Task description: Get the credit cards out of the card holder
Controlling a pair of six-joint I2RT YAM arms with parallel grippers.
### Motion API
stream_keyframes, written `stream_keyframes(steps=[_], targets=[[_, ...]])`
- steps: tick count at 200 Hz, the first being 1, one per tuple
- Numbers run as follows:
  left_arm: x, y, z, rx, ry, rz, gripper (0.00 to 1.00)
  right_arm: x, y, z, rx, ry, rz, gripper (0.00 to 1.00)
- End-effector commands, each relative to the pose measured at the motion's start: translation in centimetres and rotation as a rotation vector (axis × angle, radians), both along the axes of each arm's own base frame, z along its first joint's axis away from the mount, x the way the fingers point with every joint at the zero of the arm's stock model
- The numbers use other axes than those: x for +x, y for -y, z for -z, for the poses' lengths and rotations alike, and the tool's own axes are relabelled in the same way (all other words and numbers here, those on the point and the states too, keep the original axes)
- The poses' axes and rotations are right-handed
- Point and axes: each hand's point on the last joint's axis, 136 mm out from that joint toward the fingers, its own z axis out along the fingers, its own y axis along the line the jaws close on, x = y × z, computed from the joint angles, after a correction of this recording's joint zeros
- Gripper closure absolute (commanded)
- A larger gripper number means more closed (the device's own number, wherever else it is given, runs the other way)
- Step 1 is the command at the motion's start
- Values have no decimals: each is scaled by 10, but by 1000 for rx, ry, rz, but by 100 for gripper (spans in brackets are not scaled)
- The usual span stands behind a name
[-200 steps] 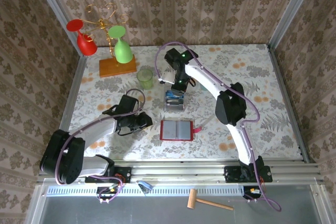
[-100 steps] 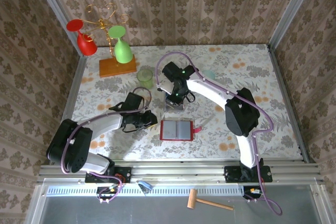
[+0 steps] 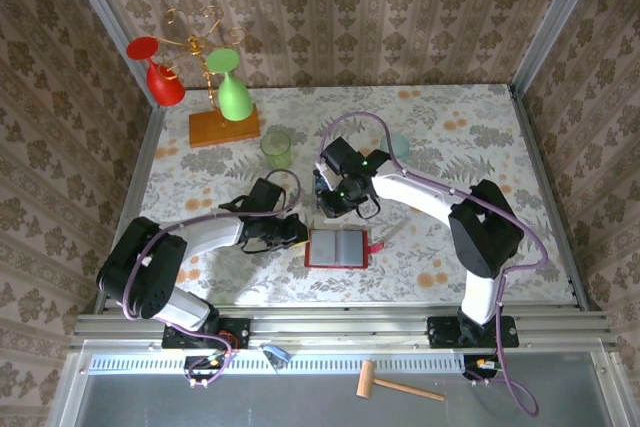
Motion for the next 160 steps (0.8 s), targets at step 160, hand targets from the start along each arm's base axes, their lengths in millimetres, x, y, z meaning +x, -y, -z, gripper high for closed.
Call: stream_keyframes(steps=[160], targets=[[-31,-4,18,29,-57,-2,93,-64,-22,25,243,-330,334,86]])
